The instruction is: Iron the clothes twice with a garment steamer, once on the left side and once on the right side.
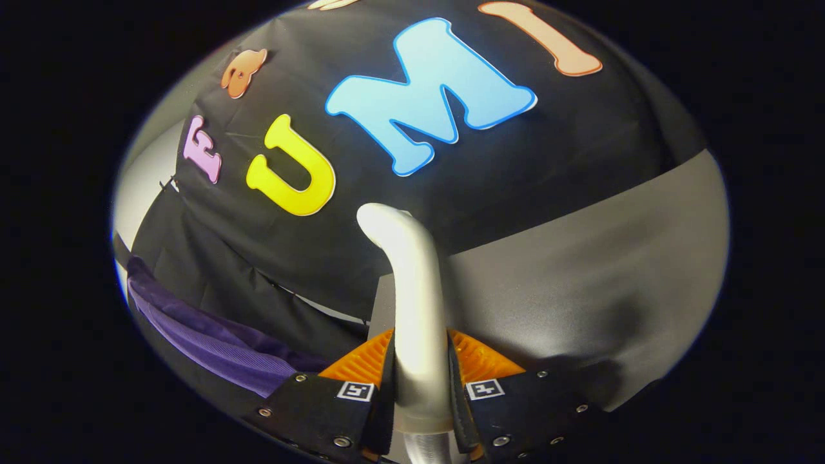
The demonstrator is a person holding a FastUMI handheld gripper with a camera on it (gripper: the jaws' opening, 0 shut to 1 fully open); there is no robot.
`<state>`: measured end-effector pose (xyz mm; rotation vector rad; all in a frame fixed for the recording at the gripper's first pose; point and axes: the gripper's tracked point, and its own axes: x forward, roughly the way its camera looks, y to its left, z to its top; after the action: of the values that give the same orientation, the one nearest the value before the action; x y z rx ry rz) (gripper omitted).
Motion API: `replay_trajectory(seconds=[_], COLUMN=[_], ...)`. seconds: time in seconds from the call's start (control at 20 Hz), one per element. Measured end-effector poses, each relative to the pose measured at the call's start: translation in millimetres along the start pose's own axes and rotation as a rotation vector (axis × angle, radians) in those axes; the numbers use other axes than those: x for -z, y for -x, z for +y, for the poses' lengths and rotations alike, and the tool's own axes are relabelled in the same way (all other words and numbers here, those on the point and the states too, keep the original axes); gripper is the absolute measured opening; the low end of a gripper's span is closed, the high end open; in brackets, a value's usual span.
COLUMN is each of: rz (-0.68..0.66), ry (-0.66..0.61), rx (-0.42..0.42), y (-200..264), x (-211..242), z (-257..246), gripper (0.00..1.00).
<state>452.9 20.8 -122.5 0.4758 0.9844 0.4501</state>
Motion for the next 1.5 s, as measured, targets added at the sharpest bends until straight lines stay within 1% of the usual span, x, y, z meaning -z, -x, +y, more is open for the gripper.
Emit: replay_trajectory(seconds=[0.1,0.2,0.35,0.45,0.6,0.7,0.9,1.1,1.2,1.4,1.5], rz=[-0.029,-0.079,-0.172,-0.232,-0.284,-0.318,-0.499,-0.590,-0.640,-0.767,-0.829], ry=[0.033,0.084,0.122,0.149,0.198,0.229,0.292,0.334,0.386,0.429,0.474], rx=[-0.044,-0.045,-0.039,-0.049,-0.054,-0.036,0.032,0.041,0.072,0.085,0.098], y=[15.9,30.2,54.6,77.6,106.5,124.4,160.2,171.1,172.9,183.3,188.1], x=[6.7,12.1,21.6,32.1,54.5,65.7,77.8,104.5,110.3,121.1,125.5], z=[17.5,27.2,46.7,64.6,88.2,100.8,133.8,174.5,190.7,230.7,250.8], gripper=[0.37,0.37,0.37,0.37,0.37,0.37,0.37,0.37,0.37,0.37,0.37])
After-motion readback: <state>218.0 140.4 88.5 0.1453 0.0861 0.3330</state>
